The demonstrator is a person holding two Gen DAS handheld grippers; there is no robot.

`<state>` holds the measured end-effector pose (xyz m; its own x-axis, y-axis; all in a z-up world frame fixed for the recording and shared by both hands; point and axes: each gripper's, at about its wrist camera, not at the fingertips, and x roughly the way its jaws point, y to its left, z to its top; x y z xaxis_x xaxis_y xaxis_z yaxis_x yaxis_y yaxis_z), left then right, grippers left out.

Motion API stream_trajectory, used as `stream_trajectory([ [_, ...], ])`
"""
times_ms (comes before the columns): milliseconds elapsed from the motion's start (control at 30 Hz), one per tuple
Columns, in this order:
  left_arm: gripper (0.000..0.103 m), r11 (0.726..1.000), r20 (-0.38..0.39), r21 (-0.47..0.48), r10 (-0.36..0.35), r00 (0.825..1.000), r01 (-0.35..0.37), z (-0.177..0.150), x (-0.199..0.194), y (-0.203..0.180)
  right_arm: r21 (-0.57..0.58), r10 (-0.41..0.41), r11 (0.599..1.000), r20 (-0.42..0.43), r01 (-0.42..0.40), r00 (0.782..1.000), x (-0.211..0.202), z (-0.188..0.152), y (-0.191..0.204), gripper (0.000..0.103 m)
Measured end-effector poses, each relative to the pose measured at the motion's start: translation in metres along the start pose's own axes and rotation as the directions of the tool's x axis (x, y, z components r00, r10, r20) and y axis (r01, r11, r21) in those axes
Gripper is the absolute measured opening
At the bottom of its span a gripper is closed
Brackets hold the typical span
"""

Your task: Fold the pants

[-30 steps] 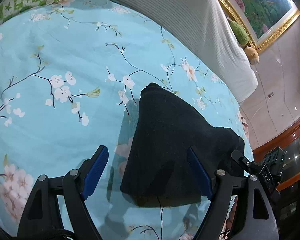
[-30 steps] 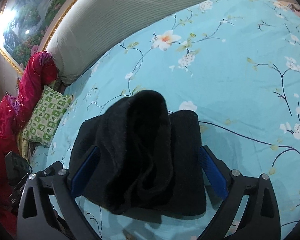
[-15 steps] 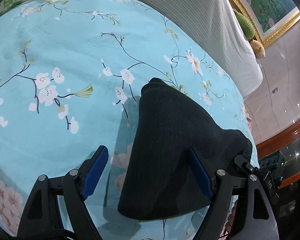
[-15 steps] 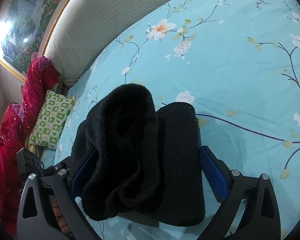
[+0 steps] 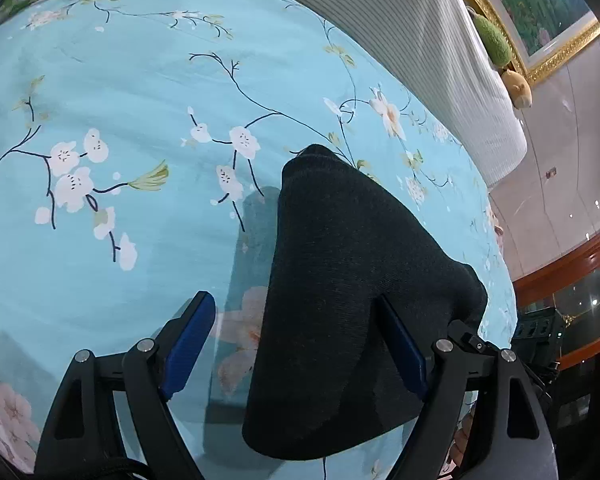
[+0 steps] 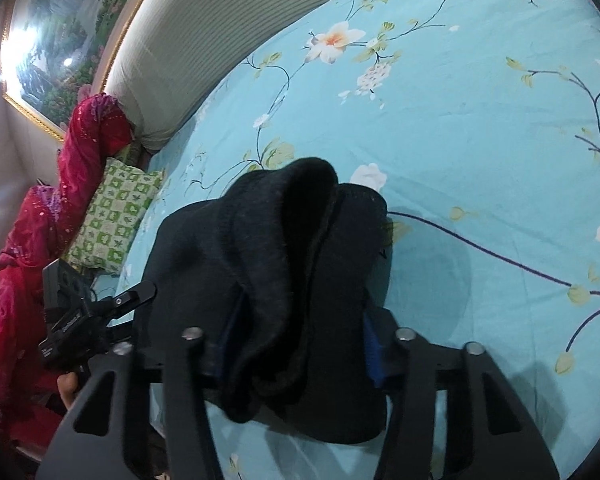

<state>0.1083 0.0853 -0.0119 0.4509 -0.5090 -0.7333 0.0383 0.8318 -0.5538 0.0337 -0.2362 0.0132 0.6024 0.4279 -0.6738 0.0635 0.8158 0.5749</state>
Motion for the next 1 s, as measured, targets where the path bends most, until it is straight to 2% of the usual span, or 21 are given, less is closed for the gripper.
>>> stream_trajectory([
  [133,0.084,1.0,-0.011,0.01,-0.005,1.0,0.005,0.001,0.003,-0.002,0.043,0.057,0.997,-0.002,-0.057,0.998,-0.002,-0.002,-0.011,0.042],
  [233,0.084,1.0,-0.016,0.014,-0.006,1.0,0.006,0.002,0.005,-0.001,0.075,0.098,0.992,0.0,-0.098,0.995,-0.003,-0.002,-0.017,0.041],
  [633,0.086,0.999,-0.016,0.046,0.016,1.0,-0.015,0.004,0.02,-0.007,0.062,0.121,0.991,0.001,-0.121,0.993,-0.002,-0.002,-0.018,0.042],
  [767,0.084,0.998,-0.013,0.062,0.022,1.0,-0.021,0.003,0.023,-0.009,0.056,0.12,0.991,-0.002,-0.119,0.993,-0.002,0.0,-0.018,0.043],
  [833,0.08,0.997,-0.015,0.077,0.024,1.0,-0.023,0.003,0.024,-0.011,0.046,0.113,0.993,-0.002,-0.113,0.994,-0.002,0.0,-0.017,0.043],
  [933,0.063,0.997,-0.033,0.075,-0.013,0.999,0.015,0.003,0.026,-0.011,0.028,0.096,0.995,-0.001,-0.096,0.995,-0.002,0.0,-0.014,0.044],
  [967,0.053,0.997,-0.04,0.067,-0.035,0.999,0.038,0.003,0.027,-0.011,0.026,0.093,0.995,-0.001,-0.093,0.996,-0.002,0.0,-0.013,0.044],
  [1000,0.053,0.997,-0.041,0.062,-0.041,0.998,0.044,0.002,0.028,-0.012,0.023,0.09,0.996,0.0,-0.09,0.996,-0.002,-0.001,-0.013,0.044],
])
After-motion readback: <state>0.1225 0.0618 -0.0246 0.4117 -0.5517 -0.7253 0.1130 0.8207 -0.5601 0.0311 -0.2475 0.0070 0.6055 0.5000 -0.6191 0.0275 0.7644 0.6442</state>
